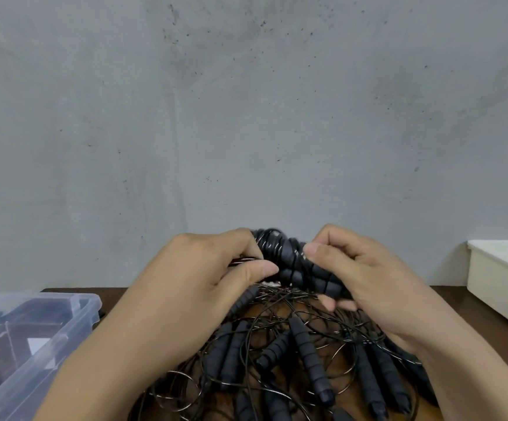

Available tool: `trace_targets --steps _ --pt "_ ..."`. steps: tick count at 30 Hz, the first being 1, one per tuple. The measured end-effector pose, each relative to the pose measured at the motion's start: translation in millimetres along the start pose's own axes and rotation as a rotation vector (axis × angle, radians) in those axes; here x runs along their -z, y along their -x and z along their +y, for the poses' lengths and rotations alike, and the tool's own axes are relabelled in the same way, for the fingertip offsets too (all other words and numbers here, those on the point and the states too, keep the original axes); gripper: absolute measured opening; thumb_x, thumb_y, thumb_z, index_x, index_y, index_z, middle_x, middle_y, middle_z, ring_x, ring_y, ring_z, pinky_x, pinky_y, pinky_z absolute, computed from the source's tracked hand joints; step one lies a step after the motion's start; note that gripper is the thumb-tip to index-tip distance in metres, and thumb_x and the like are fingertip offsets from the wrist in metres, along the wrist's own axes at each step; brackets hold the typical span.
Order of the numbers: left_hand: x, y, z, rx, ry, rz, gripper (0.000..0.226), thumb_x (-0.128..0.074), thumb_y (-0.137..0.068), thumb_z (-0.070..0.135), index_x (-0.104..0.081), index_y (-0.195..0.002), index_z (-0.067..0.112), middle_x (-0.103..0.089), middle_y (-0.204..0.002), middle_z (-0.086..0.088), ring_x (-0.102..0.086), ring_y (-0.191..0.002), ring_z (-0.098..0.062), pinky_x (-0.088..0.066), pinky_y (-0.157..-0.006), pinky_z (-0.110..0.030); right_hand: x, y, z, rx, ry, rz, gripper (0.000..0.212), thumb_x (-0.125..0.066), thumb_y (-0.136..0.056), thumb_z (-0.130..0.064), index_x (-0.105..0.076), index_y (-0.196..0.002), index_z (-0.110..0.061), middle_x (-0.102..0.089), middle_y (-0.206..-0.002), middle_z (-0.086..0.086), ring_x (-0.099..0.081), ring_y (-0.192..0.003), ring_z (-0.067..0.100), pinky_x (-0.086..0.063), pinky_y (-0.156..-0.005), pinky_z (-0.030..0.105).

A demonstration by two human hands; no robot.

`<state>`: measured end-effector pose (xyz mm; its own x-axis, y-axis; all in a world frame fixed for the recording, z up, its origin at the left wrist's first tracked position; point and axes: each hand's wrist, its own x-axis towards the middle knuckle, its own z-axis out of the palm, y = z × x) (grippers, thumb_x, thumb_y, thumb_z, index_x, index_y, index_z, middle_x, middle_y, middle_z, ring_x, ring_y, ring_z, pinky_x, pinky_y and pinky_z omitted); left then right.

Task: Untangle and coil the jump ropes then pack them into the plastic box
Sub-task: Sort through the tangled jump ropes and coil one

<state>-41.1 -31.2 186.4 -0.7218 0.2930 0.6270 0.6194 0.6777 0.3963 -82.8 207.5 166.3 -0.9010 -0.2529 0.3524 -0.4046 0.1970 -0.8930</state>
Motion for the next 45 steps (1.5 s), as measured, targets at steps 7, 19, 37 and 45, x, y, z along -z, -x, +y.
trace_targets --steps 7,19,37,45 --pt "2.7 -4.9 -13.1 -0.037 0.159 0.090 0.032 -0.077 -0.077 0.062 -0.074 -0.077 0.030 -0.064 -0.064 0.005 -0.058 -0.057 -0.018 -0.046 -0.054 -0.037 -3.8 7.2 -0.2 -0.056 0.040 -0.279 0.036 -0.066 -0.104 -0.044 -0.059 -0.091 -0.011 -0.050 -0.067 0.012 -0.050 -0.056 0.021 -0.029 -0.052 0.031" --pt "-9.4 -15.2 -43.7 -0.012 0.542 0.007 0.025 -0.080 -0.089 0.042 -0.077 -0.083 0.018 -0.066 -0.069 0.000 -0.053 -0.061 -0.009 -0.042 -0.060 -0.015 2.6 15.5 -6.8 -0.041 -0.131 -0.436 0.043 -0.067 -0.093 -0.046 -0.055 -0.094 -0.005 -0.049 -0.076 0.031 -0.044 -0.052 0.019 -0.026 -0.051 0.026" --pt "-62.5 -7.4 2.6 0.073 -0.087 -0.236 0.033 -0.035 -0.109 0.055 -0.054 -0.097 0.031 -0.055 -0.073 0.003 -0.053 -0.063 -0.014 -0.038 -0.056 -0.029 0.2 -2.0 -1.2 0.158 -0.244 0.167 0.039 -0.058 -0.105 -0.033 -0.056 -0.091 0.004 -0.060 -0.074 0.033 -0.050 -0.053 0.027 -0.029 -0.045 0.031" --pt "-31.3 -0.8 4.3 0.027 -0.180 -0.226 0.027 -0.044 -0.105 0.058 -0.056 -0.095 0.036 -0.060 -0.069 0.006 -0.058 -0.067 -0.010 -0.043 -0.058 -0.027 1.4 -11.8 13.7 0.101 -0.018 0.229 0.037 -0.063 -0.105 -0.042 -0.061 -0.082 -0.013 -0.058 -0.059 0.022 -0.050 -0.052 0.029 -0.034 -0.054 0.034"
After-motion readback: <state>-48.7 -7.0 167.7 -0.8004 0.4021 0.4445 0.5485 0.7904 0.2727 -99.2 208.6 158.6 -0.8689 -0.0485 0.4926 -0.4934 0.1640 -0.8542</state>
